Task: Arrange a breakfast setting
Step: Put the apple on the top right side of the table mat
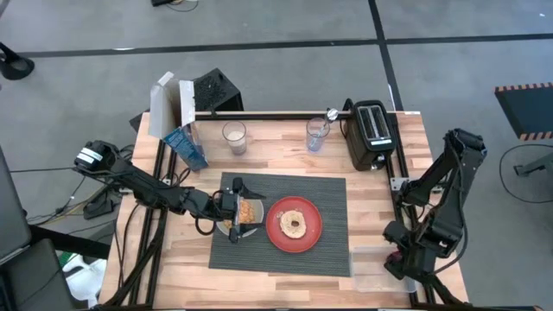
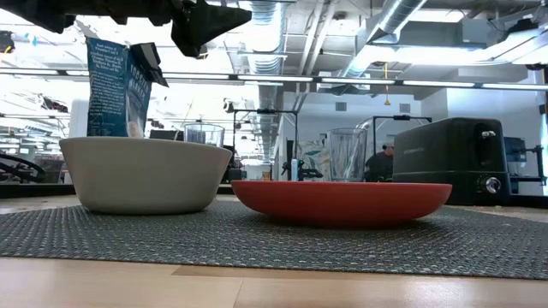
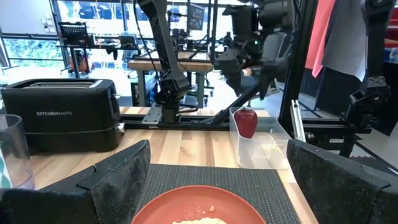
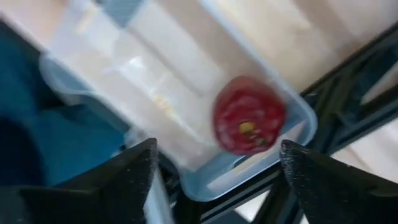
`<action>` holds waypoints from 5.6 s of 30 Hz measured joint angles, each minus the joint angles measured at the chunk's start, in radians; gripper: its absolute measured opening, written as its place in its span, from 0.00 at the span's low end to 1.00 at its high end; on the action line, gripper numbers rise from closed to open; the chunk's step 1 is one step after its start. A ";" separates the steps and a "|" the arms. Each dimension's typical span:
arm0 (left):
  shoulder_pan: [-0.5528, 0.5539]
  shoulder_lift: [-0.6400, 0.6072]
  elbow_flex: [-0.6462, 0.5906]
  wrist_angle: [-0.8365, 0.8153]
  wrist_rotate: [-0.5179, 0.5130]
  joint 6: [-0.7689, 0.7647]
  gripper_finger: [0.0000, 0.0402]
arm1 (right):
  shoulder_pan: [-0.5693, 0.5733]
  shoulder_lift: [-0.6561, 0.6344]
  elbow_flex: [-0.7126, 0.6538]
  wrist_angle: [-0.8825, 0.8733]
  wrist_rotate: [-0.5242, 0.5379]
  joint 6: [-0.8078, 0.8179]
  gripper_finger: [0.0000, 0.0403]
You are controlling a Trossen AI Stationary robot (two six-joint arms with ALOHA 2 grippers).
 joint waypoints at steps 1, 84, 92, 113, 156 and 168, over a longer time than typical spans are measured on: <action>0.000 0.000 0.000 0.000 0.000 0.000 0.91 | 0.000 0.013 0.000 -0.014 -0.001 -0.002 0.96; 0.000 0.000 0.000 0.008 0.000 0.000 0.91 | -0.419 0.196 0.352 -0.277 0.095 -0.831 0.77; 0.000 0.000 0.000 0.008 0.000 0.000 0.91 | -0.616 0.216 0.352 -0.278 0.173 -1.080 0.77; 0.000 0.000 0.000 -0.011 0.000 0.011 0.91 | -1.039 0.225 0.196 -0.141 0.206 -1.515 0.77; 0.000 0.000 0.000 -0.014 0.000 0.010 0.91 | -1.213 0.225 -0.082 0.127 0.175 -1.586 0.77; 0.000 0.000 0.000 -0.014 0.000 0.010 0.91 | -1.212 0.225 -0.082 0.152 0.173 -1.577 0.77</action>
